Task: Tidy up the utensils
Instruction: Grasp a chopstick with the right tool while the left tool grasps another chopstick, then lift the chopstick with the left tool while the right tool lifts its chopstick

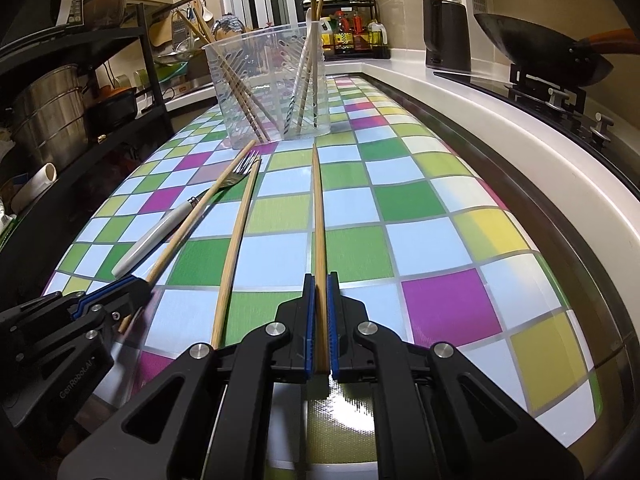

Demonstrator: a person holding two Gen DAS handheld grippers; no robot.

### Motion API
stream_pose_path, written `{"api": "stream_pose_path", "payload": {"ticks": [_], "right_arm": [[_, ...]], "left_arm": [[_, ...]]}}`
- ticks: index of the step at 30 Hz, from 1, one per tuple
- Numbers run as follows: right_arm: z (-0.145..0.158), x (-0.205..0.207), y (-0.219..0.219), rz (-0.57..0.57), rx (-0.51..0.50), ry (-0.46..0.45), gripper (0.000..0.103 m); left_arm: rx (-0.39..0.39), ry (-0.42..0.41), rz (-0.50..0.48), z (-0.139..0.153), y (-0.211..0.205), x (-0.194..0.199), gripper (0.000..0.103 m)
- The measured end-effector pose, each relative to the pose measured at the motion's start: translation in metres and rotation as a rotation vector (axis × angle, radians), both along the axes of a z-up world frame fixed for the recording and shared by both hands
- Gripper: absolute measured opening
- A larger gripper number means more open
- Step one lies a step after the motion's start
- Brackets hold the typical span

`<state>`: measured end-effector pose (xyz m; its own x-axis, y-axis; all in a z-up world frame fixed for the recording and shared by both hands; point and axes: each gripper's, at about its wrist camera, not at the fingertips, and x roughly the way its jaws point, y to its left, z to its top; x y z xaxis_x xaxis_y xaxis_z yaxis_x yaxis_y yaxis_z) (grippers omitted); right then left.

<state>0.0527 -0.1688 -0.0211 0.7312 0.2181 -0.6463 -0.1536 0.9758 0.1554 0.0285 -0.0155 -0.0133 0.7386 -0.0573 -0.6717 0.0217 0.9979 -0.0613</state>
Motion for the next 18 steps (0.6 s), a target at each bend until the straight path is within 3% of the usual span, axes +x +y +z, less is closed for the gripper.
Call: {"api": "stream_pose_path", "payload": {"ticks": [18], "right_arm": [[-0.0011,-0.0079,0.0052,-0.028,-0.042,-0.047,0.008]], "left_arm": [[0.010,-0.032,-0.012,-0.0017,-0.0109,-0.0011,0.006]]}}
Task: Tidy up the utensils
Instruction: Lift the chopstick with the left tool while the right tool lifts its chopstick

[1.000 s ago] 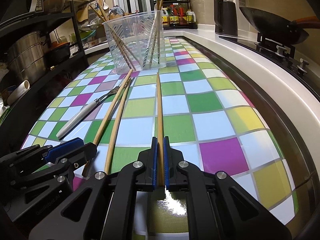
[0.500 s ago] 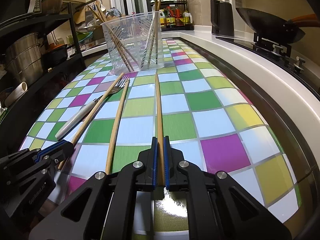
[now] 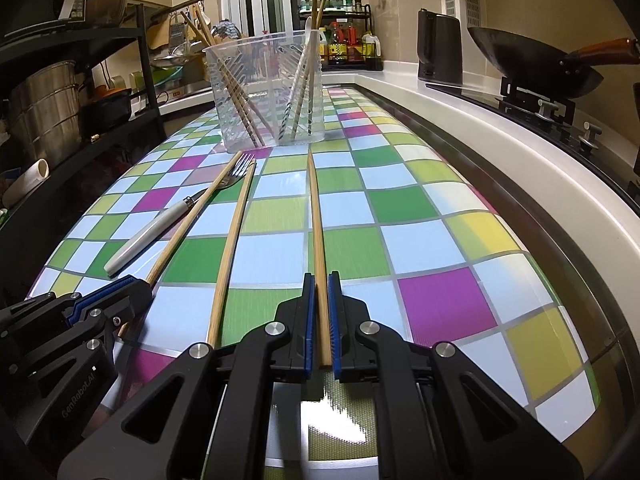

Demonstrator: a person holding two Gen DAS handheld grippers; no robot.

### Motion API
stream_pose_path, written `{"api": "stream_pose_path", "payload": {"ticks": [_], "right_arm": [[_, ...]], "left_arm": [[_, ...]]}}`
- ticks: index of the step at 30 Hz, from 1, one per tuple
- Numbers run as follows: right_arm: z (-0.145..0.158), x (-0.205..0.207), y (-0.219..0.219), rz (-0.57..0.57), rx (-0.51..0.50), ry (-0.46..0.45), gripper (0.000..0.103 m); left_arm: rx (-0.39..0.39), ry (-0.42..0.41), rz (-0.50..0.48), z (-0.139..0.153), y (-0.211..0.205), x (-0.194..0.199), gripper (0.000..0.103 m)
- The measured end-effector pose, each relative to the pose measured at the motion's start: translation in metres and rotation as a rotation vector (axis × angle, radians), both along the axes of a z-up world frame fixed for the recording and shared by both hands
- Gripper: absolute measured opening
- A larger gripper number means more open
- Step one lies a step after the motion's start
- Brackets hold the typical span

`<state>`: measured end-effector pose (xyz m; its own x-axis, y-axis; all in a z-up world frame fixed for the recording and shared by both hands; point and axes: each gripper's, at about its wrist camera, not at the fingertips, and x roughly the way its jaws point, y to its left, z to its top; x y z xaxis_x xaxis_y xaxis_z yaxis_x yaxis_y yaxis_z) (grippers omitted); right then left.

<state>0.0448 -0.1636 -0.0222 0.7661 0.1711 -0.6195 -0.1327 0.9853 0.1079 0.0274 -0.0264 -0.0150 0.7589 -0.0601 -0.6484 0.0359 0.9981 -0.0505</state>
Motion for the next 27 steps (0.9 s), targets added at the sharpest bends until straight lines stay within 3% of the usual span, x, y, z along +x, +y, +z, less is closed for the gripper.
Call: {"api": "stream_pose_path", "payload": {"ticks": [27], "right_arm": [[-0.0017,-0.0066,0.0042,-0.016,-0.038,-0.045,0.006]], "left_arm": [[0.009,-0.023,0.011,-0.0014,-0.0039,-0.0012,0.006]]}}
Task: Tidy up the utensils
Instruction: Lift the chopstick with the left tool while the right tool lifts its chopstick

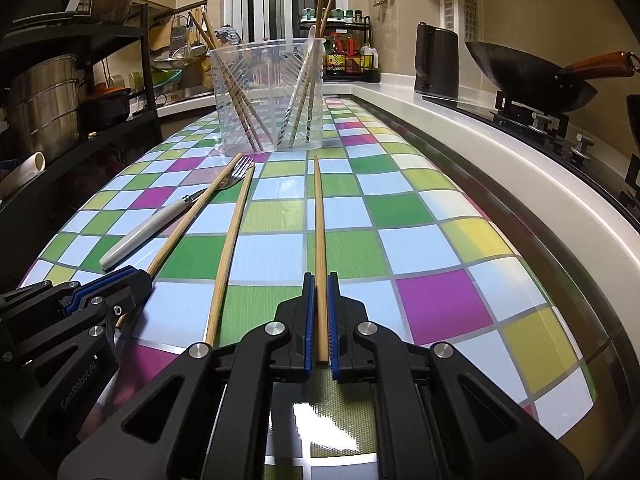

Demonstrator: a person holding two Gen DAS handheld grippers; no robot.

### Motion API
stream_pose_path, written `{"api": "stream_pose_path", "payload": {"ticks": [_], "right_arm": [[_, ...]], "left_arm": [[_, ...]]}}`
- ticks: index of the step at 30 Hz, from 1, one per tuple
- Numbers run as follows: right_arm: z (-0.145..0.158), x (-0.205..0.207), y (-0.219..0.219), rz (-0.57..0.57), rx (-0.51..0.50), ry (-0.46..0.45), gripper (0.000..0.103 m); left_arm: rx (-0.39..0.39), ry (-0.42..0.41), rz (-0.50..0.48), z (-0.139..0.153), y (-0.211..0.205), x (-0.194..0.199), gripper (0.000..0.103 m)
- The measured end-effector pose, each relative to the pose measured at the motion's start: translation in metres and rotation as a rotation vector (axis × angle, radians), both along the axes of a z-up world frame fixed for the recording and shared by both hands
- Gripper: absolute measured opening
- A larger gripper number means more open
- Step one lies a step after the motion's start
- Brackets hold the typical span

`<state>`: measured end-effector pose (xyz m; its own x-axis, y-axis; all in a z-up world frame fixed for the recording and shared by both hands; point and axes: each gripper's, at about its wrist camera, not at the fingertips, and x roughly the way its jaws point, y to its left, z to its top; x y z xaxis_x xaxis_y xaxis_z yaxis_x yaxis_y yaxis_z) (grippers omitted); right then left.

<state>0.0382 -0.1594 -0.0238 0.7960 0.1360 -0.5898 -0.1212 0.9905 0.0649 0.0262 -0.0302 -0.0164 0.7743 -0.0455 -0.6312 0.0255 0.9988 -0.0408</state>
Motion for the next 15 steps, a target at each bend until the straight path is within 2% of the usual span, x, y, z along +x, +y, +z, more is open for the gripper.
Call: {"api": "stream_pose_path", "payload": {"ticks": [15], "right_arm": [[0.0016,0.0017,0.0011,0.005,-0.014,0.016,0.006]], "left_arm": [[0.002,0.006,-0.004,0.0007,-0.0002,0.0027,0.006]]}}
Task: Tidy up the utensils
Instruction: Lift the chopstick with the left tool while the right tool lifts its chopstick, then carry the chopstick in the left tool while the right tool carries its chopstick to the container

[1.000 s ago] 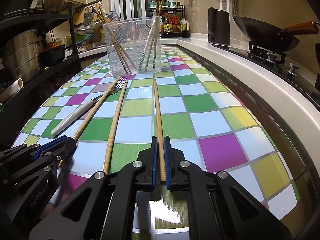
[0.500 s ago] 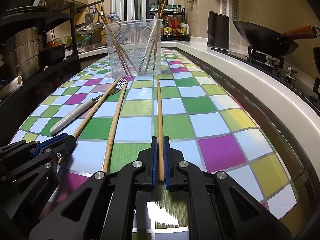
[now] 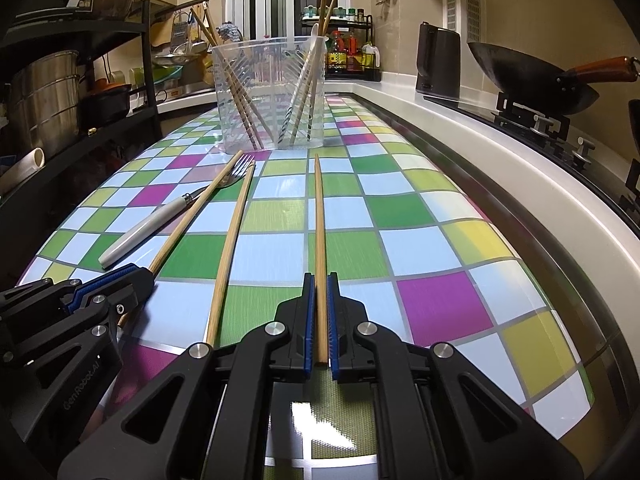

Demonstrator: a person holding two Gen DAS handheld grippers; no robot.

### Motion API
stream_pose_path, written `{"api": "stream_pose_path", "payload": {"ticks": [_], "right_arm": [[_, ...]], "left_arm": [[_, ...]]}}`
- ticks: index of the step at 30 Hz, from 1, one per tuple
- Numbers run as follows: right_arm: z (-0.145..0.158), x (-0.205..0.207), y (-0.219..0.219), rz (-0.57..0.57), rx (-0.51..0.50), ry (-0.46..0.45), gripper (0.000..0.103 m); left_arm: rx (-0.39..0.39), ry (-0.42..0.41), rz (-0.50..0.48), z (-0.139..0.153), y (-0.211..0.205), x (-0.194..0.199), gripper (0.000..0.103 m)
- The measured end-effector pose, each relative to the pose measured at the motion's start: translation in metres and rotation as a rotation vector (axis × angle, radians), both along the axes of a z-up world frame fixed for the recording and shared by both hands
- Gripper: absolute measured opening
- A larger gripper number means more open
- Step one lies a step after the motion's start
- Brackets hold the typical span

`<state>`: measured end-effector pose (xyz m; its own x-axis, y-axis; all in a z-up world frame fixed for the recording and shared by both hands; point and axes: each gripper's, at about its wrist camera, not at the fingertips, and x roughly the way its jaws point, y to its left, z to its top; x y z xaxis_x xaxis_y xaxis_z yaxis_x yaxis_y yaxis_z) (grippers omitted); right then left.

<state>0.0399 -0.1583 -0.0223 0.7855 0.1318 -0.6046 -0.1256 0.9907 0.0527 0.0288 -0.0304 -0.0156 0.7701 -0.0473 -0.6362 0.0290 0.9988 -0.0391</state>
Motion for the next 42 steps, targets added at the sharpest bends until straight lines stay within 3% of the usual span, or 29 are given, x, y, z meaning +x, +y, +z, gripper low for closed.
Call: {"api": "stream_pose_path", "payload": {"ticks": [6,12,33,42], "right_arm": [[0.007,-0.002,-0.002,-0.012,-0.007,0.007,0.006],[0.036,-0.011,0.000,-0.005,-0.020,-0.048,0.006],[0.116,-0.012,-0.013,0.007,-0.009,-0.217,0.006],[0.150,0.002,-0.017,0.020,0.022,-0.258,0.006]], "left_arm": [[0.007,-0.003,-0.005,0.002,0.000,-0.001,0.006],[0.039,-0.125,-0.025,0.028,-0.003,-0.015,0.005],[0.030,-0.346,-0.036,0.090,0.004,-0.028,0.005],[-0.003,-0.369,-0.061,0.125,0.011,-0.009,0.005]]}}
